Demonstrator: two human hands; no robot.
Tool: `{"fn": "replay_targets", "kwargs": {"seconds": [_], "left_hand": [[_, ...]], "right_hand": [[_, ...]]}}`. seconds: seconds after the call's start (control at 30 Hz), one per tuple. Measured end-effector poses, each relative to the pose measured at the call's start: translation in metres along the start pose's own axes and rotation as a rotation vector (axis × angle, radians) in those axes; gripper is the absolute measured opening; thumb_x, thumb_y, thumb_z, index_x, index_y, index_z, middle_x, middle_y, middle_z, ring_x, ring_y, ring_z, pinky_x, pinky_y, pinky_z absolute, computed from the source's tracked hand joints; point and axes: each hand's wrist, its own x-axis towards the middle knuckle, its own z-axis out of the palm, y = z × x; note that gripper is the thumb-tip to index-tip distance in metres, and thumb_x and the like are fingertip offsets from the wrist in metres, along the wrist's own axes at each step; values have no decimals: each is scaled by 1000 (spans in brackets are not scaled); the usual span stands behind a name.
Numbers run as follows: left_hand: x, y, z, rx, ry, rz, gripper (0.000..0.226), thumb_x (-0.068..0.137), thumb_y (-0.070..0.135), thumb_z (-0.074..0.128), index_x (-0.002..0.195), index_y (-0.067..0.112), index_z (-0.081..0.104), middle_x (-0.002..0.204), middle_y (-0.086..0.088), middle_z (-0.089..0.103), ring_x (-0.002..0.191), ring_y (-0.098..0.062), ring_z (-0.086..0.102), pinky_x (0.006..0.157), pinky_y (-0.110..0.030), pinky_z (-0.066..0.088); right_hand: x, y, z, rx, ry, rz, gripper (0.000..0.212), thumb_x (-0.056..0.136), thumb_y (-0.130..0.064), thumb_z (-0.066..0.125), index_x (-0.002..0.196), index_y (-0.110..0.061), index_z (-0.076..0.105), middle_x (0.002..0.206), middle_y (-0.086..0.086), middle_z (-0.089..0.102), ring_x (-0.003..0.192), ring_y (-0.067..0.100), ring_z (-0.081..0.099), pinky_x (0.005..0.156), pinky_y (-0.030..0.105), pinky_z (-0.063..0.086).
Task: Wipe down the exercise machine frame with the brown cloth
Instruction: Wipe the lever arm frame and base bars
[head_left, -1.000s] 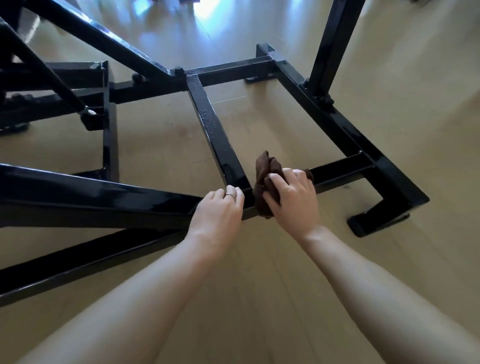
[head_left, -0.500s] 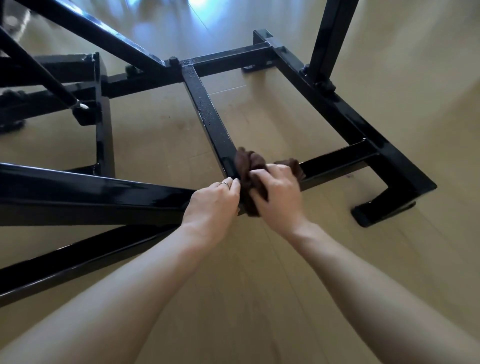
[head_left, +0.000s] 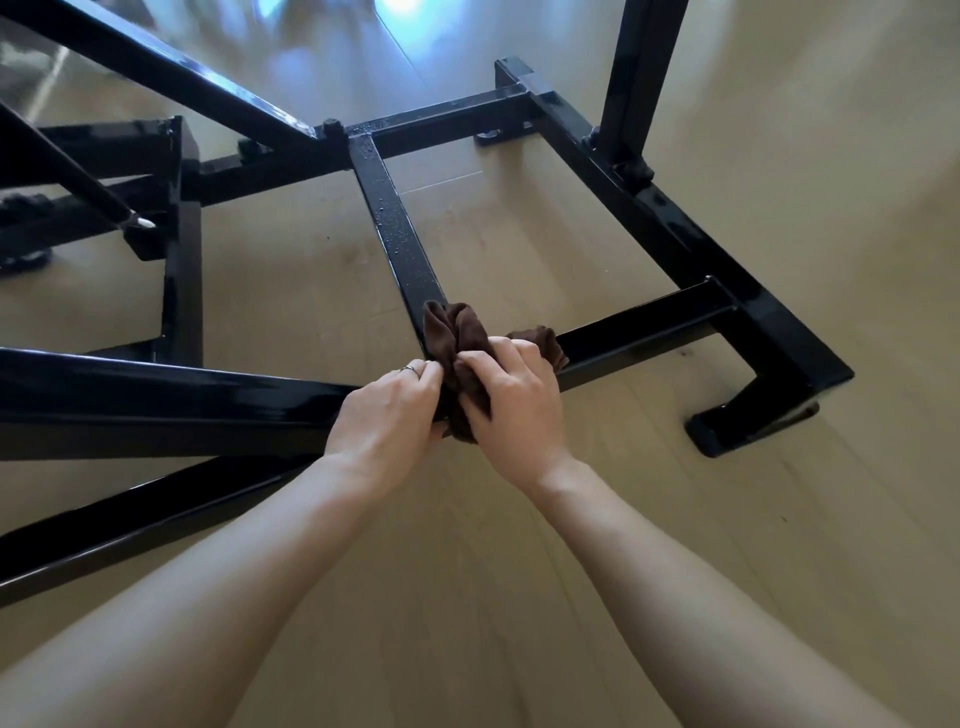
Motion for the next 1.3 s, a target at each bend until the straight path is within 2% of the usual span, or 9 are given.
{"fn": "replay_targets", "kwargs": {"seconds": [0.17, 0.3, 0.43, 0.6, 0.7, 0.83, 1.0, 1.2, 1.3], "left_hand": [[2, 4, -6, 24, -52, -24, 40, 99, 34, 62, 133, 21, 45, 126, 5, 52, 111, -20, 60, 75, -37, 53], [3, 6, -2, 39, -28, -46, 39, 100, 33, 62, 134, 22, 46, 124, 5, 52, 109, -19, 61, 69, -33, 47], [5, 8, -2, -7, -16, -83, 40, 97, 32, 65, 131, 21, 48, 123, 5, 54, 106, -22, 63, 68, -33, 42], [9, 1, -7, -66, -28, -79, 32, 92, 32, 70, 110, 16, 49, 113, 0, 59, 101, -30, 65, 67, -36, 40], [10, 0, -9, -67, -32, -66, 35, 90, 34, 71, 99, 19, 41, 112, -2, 61, 101, -31, 65, 67, -35, 37], [18, 0, -14, 57, -13, 32, 35, 88, 38, 70, 106, 19, 47, 112, -2, 61, 98, -31, 67, 66, -34, 35], [33, -2, -21, 120, -22, 157, 38, 89, 45, 69, 99, 18, 44, 97, -1, 61, 78, -27, 62, 63, -34, 40], [30, -7, -6, 115, -12, 114, 44, 87, 41, 74, 97, 19, 37, 87, 2, 47, 70, -24, 51, 60, -33, 35], [31, -9, -5, 114, -11, 119, 45, 87, 42, 74, 98, 19, 37, 80, 3, 42, 68, -23, 50, 55, -32, 31]], "right_hand": [[13, 54, -32, -65, -59, -63, 22, 91, -24, 71, 113, -18, 71, 116, 4, 66, 113, 30, 56, 96, 44, 47], [30, 108, -62, -150, 31, 158, 21, 91, -17, 71, 111, -9, 70, 113, 15, 64, 109, 38, 54, 97, 43, 42], [35, 92, -62, -148, 48, 372, 25, 97, -30, 65, 109, -9, 67, 115, 14, 62, 116, 34, 49, 105, 42, 39], [13, 0, -15, 68, -216, 174, 32, 96, -43, 60, 115, -19, 70, 126, 2, 59, 125, 25, 41, 112, 36, 31], [10, -16, -6, 235, -247, 248, 47, 91, -54, 44, 118, -25, 70, 131, -7, 53, 130, 15, 33, 117, 31, 24], [8, 8, -13, 80, -240, 138, 35, 100, -51, 52, 123, -30, 68, 131, -5, 56, 131, 19, 39, 113, 34, 33], [8, 35, -26, -47, -202, 20, 30, 99, -43, 57, 120, -25, 68, 124, 1, 61, 122, 27, 48, 104, 42, 45], [31, 106, -74, -175, -61, 392, 30, 105, -36, 55, 125, -16, 65, 128, 12, 55, 124, 33, 45, 105, 41, 39], [40, 89, -66, -189, -13, 624, 37, 107, -41, 49, 131, -15, 60, 138, 16, 48, 134, 37, 37, 111, 47, 37]]}}
